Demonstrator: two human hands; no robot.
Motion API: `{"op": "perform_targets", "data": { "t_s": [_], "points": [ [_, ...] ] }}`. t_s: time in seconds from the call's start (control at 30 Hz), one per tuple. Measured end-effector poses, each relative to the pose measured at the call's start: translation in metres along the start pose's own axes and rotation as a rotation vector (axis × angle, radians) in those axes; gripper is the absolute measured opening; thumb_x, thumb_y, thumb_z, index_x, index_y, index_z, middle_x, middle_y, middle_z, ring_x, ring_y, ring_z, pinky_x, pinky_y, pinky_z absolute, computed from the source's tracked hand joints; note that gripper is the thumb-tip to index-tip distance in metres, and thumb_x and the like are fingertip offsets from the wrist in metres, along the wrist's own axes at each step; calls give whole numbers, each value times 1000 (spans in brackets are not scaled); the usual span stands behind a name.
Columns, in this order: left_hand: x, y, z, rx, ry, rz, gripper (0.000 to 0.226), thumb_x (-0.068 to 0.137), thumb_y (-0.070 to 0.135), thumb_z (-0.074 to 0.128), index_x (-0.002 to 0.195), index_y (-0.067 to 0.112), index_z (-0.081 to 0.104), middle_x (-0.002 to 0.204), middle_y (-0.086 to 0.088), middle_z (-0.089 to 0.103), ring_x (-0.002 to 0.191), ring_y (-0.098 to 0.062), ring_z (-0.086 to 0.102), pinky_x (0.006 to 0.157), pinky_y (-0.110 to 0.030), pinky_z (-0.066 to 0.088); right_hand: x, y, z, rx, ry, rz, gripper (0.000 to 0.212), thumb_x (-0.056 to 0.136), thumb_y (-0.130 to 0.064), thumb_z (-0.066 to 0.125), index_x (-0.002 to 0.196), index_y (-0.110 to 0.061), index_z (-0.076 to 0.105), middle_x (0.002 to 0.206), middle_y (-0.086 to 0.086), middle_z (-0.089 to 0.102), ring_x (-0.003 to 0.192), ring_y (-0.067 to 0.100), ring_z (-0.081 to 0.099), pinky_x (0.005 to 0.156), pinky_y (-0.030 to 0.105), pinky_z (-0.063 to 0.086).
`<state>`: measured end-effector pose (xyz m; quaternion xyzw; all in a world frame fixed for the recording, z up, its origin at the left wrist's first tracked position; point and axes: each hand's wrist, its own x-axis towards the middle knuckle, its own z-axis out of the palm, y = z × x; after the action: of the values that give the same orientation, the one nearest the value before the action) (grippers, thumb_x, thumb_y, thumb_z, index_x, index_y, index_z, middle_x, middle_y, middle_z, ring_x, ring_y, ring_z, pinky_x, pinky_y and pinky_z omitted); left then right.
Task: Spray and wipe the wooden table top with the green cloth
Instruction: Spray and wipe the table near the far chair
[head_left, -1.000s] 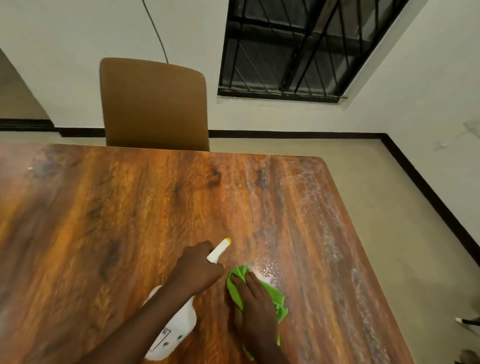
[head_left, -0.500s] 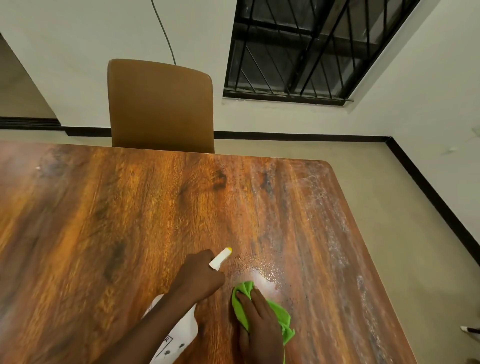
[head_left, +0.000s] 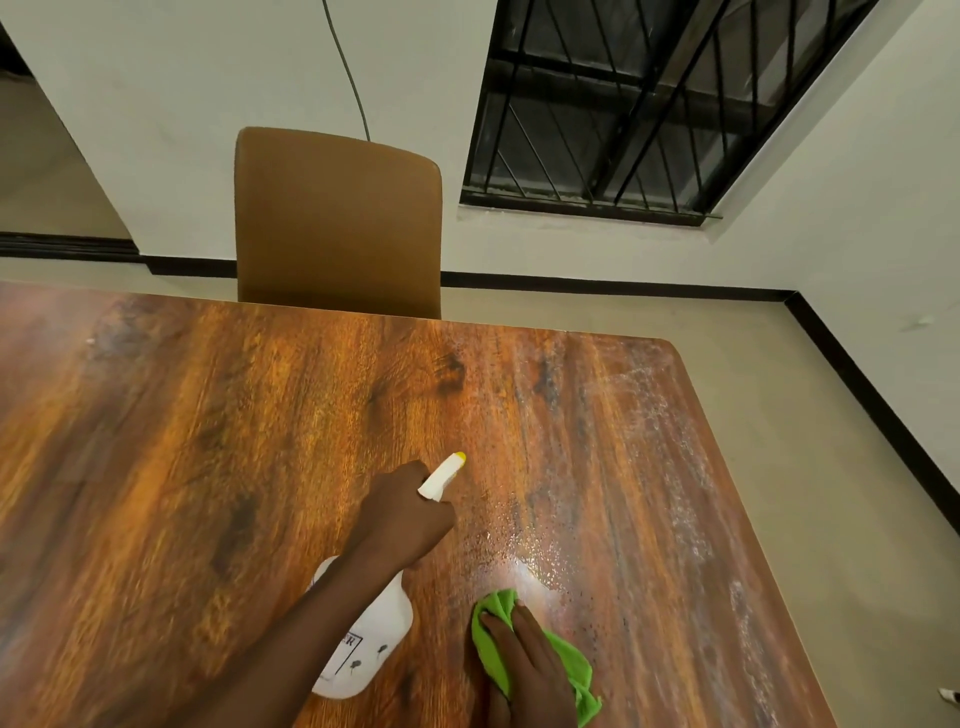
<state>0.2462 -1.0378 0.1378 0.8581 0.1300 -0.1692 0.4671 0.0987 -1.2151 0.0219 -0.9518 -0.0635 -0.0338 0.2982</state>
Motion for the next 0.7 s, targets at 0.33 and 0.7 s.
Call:
{"op": "perform_targets", "data": {
  "t_s": [0.33,0.7],
  "points": [
    [0,-3,-21,-41,13,35,18,83,15,67,98,7,61,90,-13,63,72,-24,58,63,-32,45,84,7,3,-76,43,231,66,77,-22,50,141,-34,39,147,2,41,132,26,42,102,47,39],
    [4,-4,-41,-184,3,-4,25,85,14,67,108,17,58,100,-16,64,77,-27,59,65,-32,46,130,6,3,-84,-45,153,67,81,-21,52,145,-33,36,152,2,32,134,26,39,106,41,34]
  ]
}}
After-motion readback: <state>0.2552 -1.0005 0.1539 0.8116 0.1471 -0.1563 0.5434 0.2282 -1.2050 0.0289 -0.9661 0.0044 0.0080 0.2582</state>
